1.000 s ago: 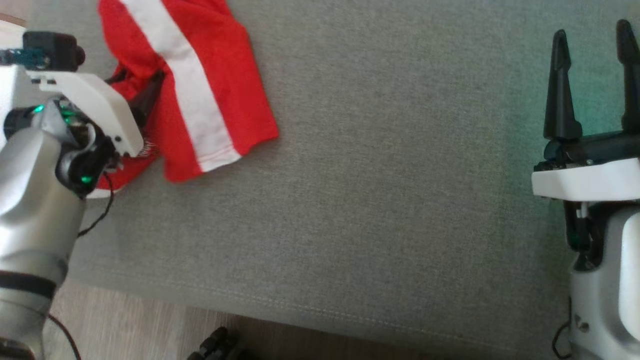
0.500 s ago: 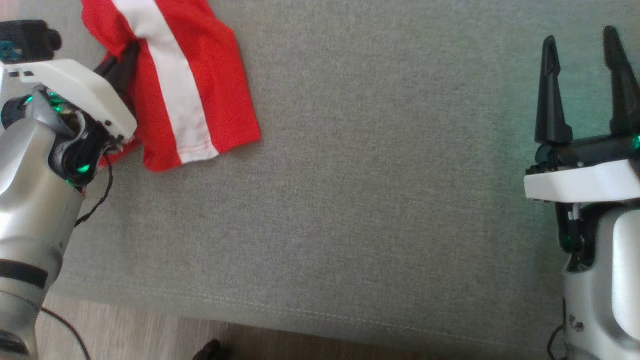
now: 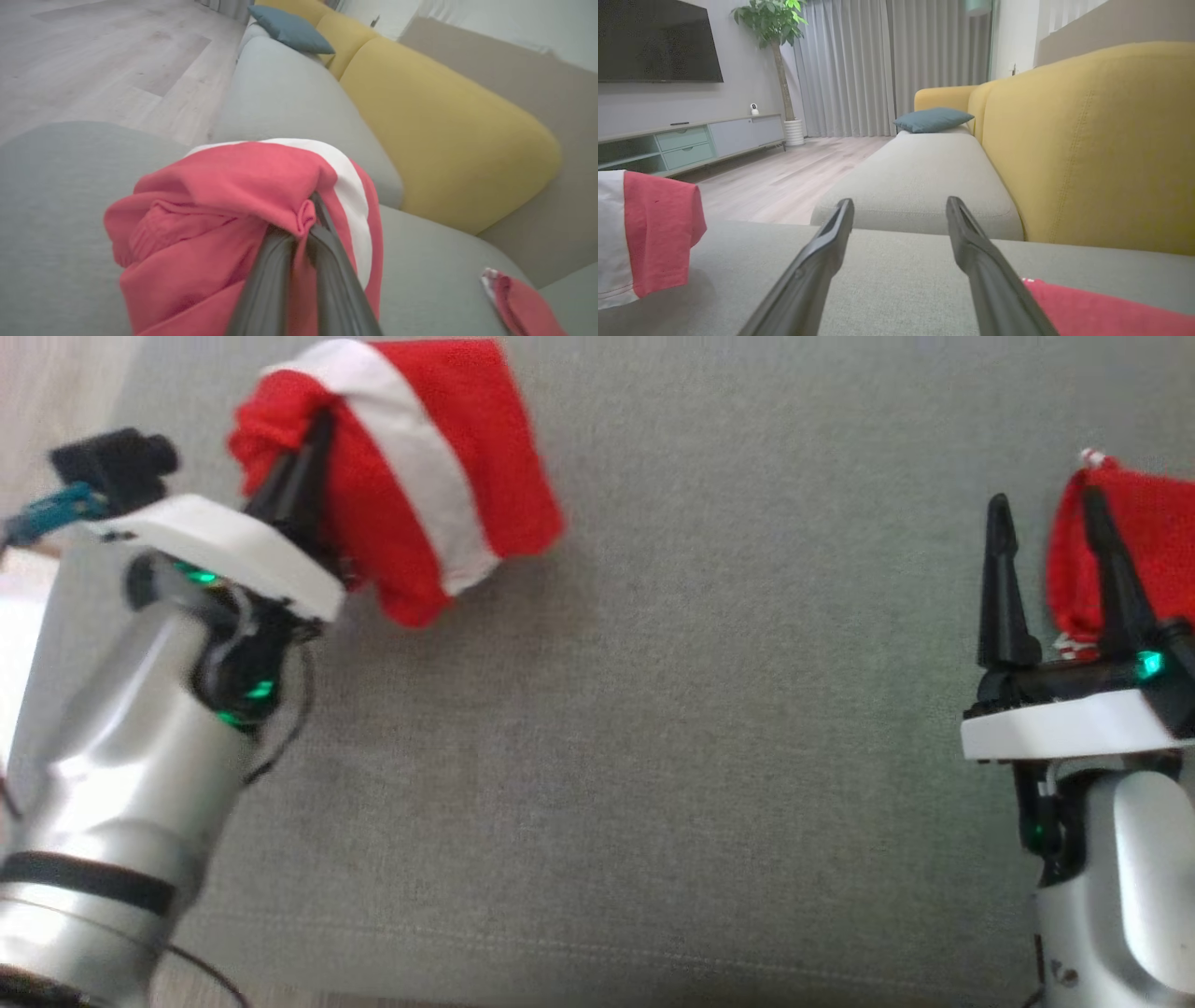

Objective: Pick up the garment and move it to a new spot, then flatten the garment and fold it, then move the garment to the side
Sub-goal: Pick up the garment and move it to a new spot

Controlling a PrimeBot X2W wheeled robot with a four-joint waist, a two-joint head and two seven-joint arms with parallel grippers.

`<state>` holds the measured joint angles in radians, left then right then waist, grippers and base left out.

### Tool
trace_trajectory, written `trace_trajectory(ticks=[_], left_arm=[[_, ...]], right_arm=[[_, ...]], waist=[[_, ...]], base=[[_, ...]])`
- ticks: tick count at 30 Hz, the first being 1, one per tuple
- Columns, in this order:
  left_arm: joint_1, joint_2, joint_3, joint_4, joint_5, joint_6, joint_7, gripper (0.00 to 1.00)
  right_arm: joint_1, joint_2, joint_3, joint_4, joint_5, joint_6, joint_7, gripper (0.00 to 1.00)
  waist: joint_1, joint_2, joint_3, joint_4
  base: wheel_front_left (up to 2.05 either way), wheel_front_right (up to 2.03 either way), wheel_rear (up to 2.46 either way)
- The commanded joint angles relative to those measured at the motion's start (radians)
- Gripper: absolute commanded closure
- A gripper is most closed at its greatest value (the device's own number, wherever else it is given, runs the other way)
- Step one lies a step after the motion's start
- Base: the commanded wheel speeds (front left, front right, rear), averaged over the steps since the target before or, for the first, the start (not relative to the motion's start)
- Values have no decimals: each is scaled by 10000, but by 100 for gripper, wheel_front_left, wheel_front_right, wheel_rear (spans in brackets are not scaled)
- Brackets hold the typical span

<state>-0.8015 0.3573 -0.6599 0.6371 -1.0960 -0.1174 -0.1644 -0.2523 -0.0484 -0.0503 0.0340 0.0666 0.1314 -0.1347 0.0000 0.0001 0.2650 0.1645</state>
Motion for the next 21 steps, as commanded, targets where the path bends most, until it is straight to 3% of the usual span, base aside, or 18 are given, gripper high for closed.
trace_trajectory(ticks=[1,10,16,21], left_arm=[[-344,220,460,-420,-127,31,-92,100],[197,-1569,614,-1793,-420,1138,-697,100],[483,-2685,1047,-2085,280,1813,-959,100],[1107,-3045,1448,-2459,1352,2021,-969,100]], right_arm=[[-131,-18,134,-305,49,-7,-108,0],[-88,-18,335,104,398,-7,-463,0],[-223,-18,476,212,438,-7,-524,0],[-302,-18,639,283,512,-7,-593,0]], waist=[[0,-1,-404,-262],[0,-1,-432,-838],[0,-1,-327,-1299],[0,-1,-232,-1670]], base=[[0,0,0],[0,0,0],[0,0,0],[0,0,0]])
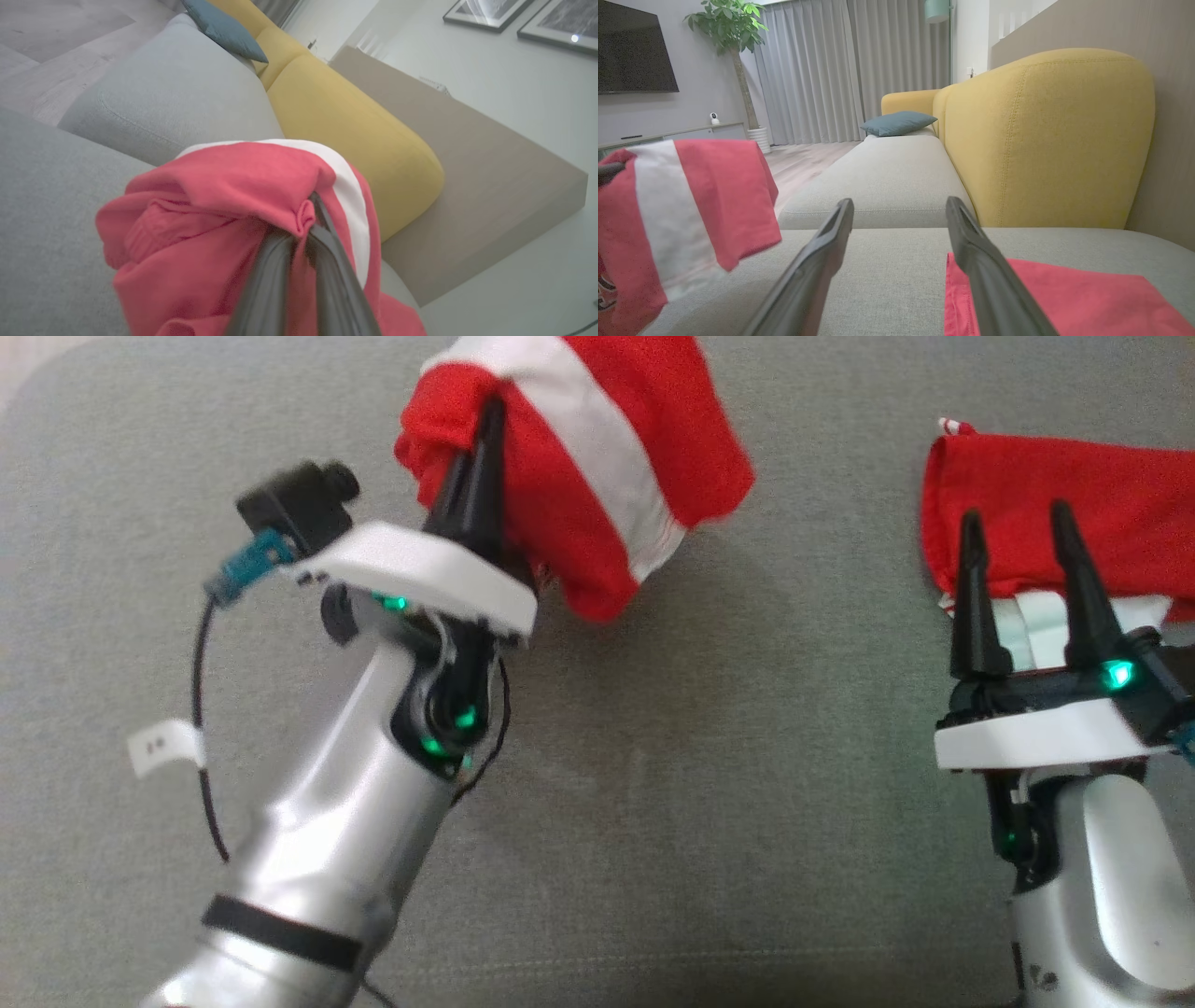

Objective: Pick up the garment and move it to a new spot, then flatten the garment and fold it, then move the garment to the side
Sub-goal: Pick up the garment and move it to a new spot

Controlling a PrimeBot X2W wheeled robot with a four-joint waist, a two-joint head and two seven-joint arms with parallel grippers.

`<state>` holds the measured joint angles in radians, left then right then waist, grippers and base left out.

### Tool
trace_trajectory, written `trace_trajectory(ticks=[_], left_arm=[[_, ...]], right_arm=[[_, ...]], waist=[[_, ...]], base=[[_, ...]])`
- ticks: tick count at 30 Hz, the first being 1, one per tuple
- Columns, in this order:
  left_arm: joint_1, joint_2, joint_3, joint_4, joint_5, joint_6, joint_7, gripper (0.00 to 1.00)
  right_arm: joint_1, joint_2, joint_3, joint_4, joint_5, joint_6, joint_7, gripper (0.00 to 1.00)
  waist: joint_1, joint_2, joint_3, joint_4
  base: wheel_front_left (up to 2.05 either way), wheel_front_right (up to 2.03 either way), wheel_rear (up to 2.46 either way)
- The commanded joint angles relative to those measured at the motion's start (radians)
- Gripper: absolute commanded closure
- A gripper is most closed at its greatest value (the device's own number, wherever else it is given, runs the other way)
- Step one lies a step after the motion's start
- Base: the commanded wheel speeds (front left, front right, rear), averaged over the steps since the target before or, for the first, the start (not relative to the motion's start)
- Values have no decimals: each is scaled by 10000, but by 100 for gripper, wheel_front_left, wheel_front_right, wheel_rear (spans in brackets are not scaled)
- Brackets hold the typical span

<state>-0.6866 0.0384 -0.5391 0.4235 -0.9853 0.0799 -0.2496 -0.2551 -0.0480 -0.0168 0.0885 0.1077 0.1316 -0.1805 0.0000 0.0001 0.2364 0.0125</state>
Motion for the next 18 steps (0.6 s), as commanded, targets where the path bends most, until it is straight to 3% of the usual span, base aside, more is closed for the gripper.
trace_trajectory(ticks=[1,9,10,11,18], left_arm=[[86,132,145,-366,378,68,-119,100],[581,121,-1836,238,629,273,-120,100],[572,121,-2129,515,632,342,-120,56],[512,120,-2340,707,684,382,-121,0],[202,119,-2557,1224,900,321,-121,0]], right_arm=[[-279,-22,350,-235,119,-9,-153,0],[-310,-22,481,-20,236,-9,-271,0],[-312,-22,488,9,245,-9,-287,0],[-312,-22,489,33,250,-9,-300,0],[-255,-22,442,204,230,-9,-354,0]], waist=[[0,-1,67,-221],[0,-1,118,-551],[0,-1,119,-572],[0,-1,126,-582],[0,-1,95,-363]], base=[[0,0,0],[0,0,0],[0,0,0],[0,0,0],[0,0,0]])
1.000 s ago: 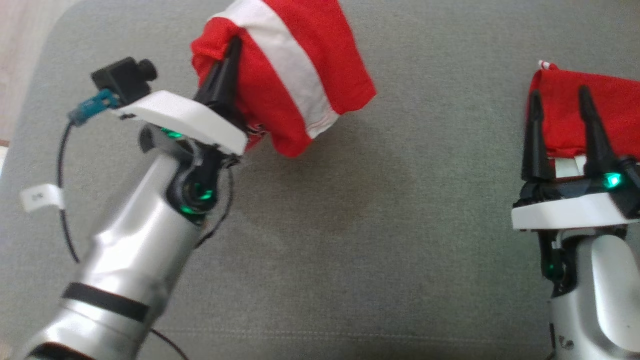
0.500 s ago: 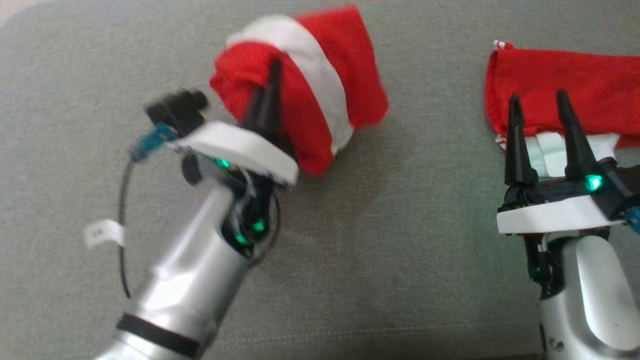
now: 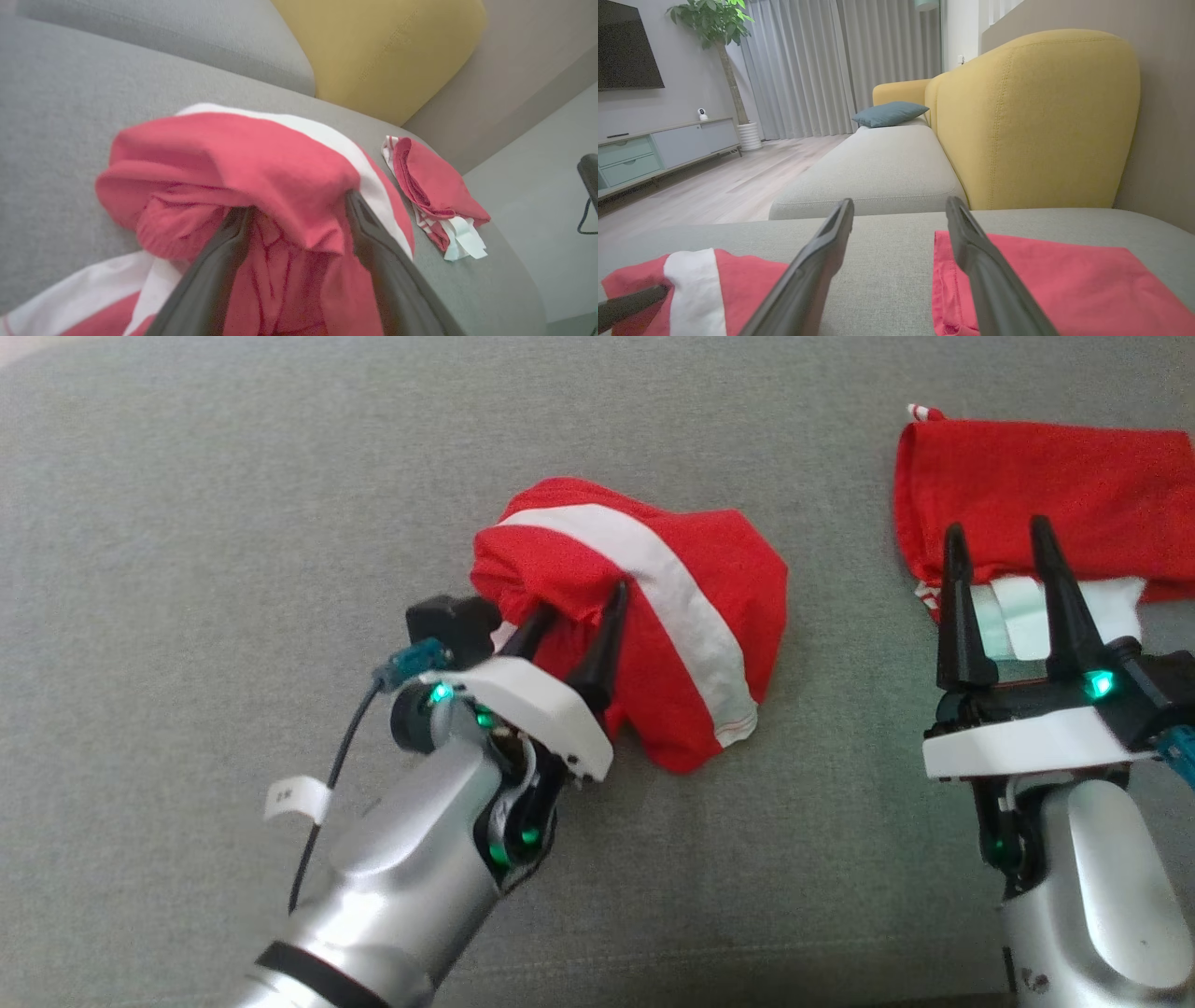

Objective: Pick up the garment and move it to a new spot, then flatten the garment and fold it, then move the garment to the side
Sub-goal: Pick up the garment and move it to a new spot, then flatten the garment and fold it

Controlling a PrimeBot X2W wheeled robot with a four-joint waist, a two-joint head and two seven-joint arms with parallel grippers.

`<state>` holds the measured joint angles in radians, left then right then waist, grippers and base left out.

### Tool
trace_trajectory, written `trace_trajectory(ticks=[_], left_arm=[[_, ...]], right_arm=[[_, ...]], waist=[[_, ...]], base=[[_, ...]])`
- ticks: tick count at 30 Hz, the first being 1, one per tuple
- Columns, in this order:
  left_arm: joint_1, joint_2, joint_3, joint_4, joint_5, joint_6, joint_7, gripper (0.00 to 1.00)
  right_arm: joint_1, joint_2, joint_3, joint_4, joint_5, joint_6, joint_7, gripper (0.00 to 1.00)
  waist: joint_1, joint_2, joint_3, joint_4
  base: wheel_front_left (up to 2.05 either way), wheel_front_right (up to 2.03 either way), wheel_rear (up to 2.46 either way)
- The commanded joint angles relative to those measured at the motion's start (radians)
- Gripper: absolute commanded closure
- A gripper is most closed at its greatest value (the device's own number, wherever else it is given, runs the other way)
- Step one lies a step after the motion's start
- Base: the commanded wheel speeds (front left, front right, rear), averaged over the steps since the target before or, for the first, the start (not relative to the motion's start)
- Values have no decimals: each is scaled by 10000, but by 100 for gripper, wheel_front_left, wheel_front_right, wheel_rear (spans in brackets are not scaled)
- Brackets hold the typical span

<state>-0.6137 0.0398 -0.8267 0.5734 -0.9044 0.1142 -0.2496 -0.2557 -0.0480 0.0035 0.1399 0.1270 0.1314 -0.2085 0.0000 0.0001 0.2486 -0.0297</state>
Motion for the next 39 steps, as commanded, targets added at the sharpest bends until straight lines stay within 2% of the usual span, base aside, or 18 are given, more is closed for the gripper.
trace_trajectory(ticks=[1,7,15,20,24,31,34,39], left_arm=[[-573,106,440,-289,206,-34,-121,0],[-645,254,1520,-602,1361,-140,-121,0],[-102,1285,2808,-1599,2481,-494,-122,0],[976,1971,3927,-2650,3191,-695,-122,0],[2341,2333,4717,-3633,3938,-1080,-122,0],[4203,1966,5859,-4641,4936,-1318,-122,0],[4834,1478,6486,-4990,5214,-1399,-122,0],[5332,933,7066,-5161,5828,-1784,-122,0]], right_arm=[[-237,-22,240,-278,23,-7,-77,0],[-102,-22,89,-107,-79,-7,-50,0],[234,-22,69,181,-139,-7,39,0],[522,-22,225,392,-45,-7,-11,0],[811,-22,511,488,213,-7,-126,0],[1324,-22,696,564,467,-7,-264,0],[1444,-22,840,575,512,-7,-298,0],[1554,-22,935,596,589,-7,-325,0]], waist=[[0,-1,-58,121],[0,-1,-448,647],[0,-1,-1110,1292],[0,-1,-1432,1433],[0,-1,-1678,1336],[0,-1,-2006,1140],[0,-1,-2087,985],[0,-1,-2175,852]], base=[[0,0,0],[0,0,0],[0,0,0],[0,0,0],[0,0,0],[0,0,0],[0,0,0],[0,0,0]])
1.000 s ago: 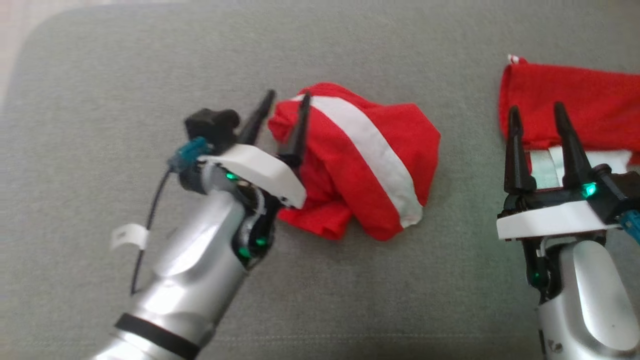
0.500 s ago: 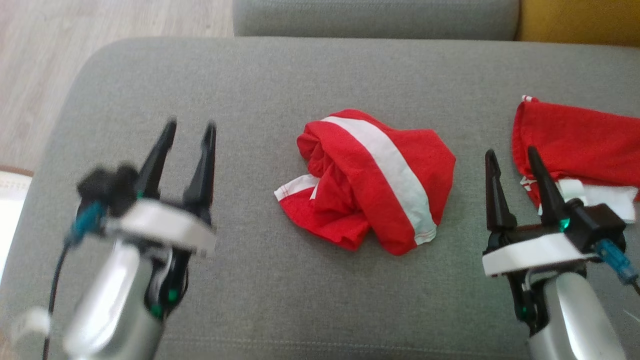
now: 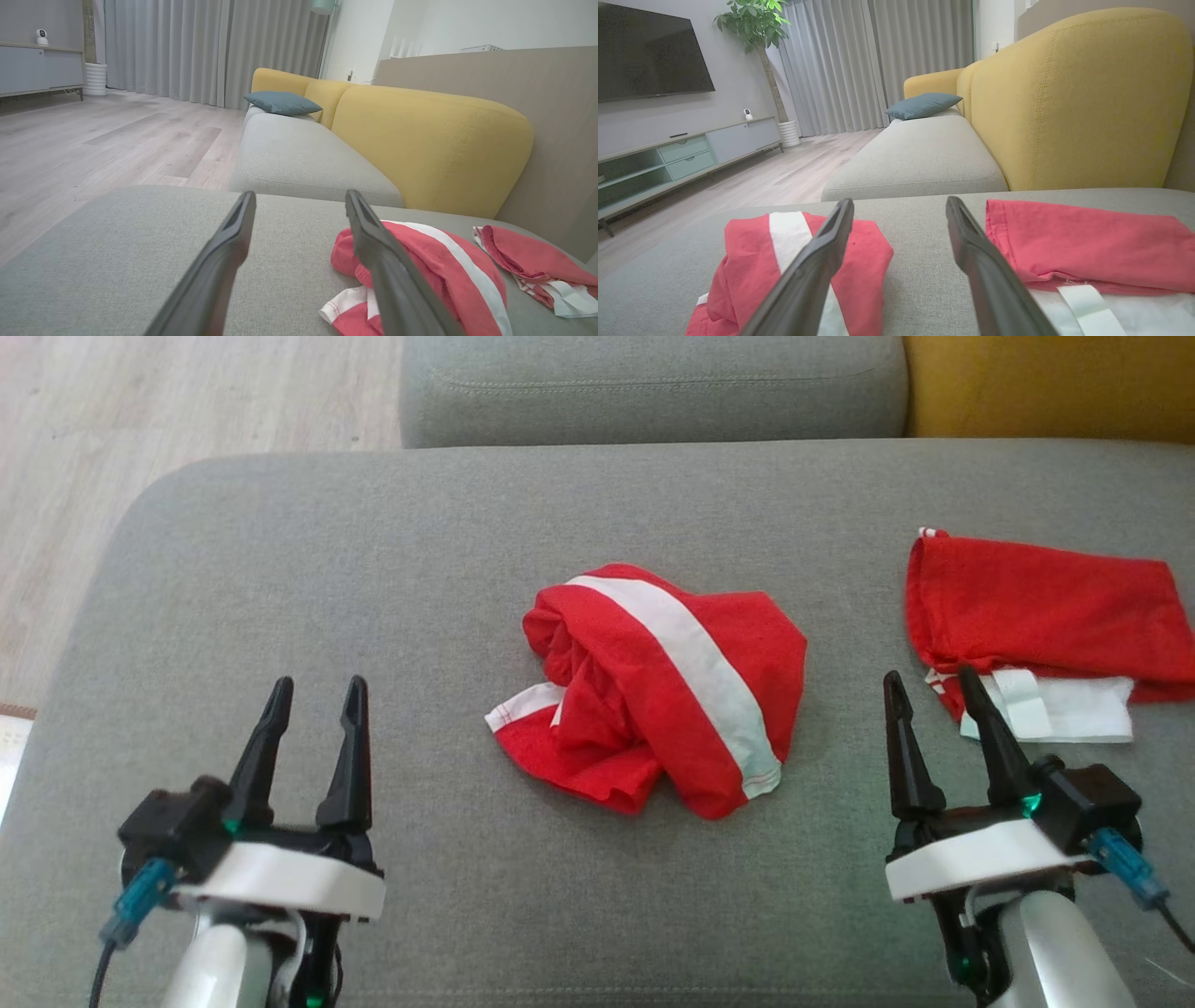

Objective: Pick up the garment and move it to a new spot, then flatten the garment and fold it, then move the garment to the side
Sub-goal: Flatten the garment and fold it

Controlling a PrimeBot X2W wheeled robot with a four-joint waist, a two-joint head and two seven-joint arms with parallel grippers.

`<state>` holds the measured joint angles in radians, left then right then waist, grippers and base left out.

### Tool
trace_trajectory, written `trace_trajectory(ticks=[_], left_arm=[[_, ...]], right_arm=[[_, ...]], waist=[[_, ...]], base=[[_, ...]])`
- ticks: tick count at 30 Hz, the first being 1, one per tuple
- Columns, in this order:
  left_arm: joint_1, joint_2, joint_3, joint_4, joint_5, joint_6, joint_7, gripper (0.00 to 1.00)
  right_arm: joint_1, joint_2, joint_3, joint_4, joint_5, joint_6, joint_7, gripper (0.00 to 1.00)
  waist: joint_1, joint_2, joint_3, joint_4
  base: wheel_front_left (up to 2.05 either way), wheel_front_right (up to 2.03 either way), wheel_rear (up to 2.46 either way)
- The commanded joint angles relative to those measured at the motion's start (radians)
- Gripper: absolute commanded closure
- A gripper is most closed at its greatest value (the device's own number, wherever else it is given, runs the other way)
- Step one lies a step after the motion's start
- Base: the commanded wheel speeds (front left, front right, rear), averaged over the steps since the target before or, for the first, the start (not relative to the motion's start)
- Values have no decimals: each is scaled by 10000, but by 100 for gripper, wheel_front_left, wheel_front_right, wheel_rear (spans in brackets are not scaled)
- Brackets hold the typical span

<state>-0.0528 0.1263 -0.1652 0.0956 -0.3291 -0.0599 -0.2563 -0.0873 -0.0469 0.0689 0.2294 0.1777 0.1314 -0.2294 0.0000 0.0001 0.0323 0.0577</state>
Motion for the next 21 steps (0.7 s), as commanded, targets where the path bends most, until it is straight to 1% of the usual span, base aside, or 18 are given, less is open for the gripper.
trace_trajectory(ticks=[1,8,13,16,21], left_arm=[[-237,-4,529,-373,151,-118,-55,0],[-278,-333,871,-224,463,-474,-55,0],[-464,-480,808,-73,544,-614,-55,0],[-640,-548,724,10,548,-669,-55,0],[-885,-606,557,20,494,-698,-55,0]], right_arm=[[-122,-33,292,-304,89,-7,-119,0],[-104,-33,312,-303,103,-7,-126,0],[-186,-33,687,-73,-16,-7,20,0],[-350,-33,1004,341,-127,-7,111,0],[-608,-33,1218,1137,-295,-7,100,0]], waist=[[0,-1,-12,-44],[0,-1,120,-56],[0,-1,517,93],[0,-1,883,263],[0,-1,1289,542]], base=[[0,0,0],[0,0,0],[0,0,0],[0,0,0],[0,0,0]])
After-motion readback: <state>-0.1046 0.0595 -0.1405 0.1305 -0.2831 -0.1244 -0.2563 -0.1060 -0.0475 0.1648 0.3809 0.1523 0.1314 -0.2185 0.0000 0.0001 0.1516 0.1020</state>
